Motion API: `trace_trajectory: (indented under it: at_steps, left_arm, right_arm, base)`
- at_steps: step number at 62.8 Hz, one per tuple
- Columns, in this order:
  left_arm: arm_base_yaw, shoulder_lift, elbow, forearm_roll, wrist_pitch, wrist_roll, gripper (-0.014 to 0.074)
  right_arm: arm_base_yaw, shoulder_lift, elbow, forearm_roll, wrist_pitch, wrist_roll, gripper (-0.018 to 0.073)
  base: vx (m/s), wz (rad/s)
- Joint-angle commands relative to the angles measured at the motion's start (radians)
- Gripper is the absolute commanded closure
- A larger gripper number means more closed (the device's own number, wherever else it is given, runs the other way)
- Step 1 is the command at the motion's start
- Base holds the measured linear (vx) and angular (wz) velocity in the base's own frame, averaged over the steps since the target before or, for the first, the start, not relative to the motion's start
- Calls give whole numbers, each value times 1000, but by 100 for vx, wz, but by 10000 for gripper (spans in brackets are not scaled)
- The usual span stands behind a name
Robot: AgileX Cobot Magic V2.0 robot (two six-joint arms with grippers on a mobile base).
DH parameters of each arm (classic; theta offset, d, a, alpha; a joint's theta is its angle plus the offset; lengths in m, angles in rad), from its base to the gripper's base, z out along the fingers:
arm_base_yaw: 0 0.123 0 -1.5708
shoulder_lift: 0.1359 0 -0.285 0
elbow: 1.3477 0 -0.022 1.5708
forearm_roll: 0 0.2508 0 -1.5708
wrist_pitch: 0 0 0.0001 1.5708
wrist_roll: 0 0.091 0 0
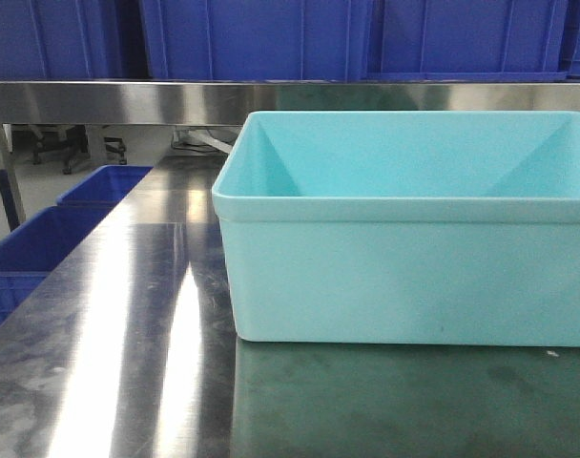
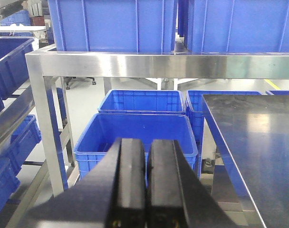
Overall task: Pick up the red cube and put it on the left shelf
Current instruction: 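Move the right gripper over the teal bin toward the red cube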
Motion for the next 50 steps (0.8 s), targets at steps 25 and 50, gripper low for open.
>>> trace_trajectory:
  at_steps: [25, 50]
  left_arm:
    - [-1, -13, 24, -7, -78, -6, 506]
    - [-1, -13, 24, -7, -78, -6, 506]
  right_arm:
    - [-3, -19, -24, -4, -89, -7, 509]
    - [-3, -19, -24, -4, -107, -7, 509]
  base:
    - [0, 0]
    - [0, 0]
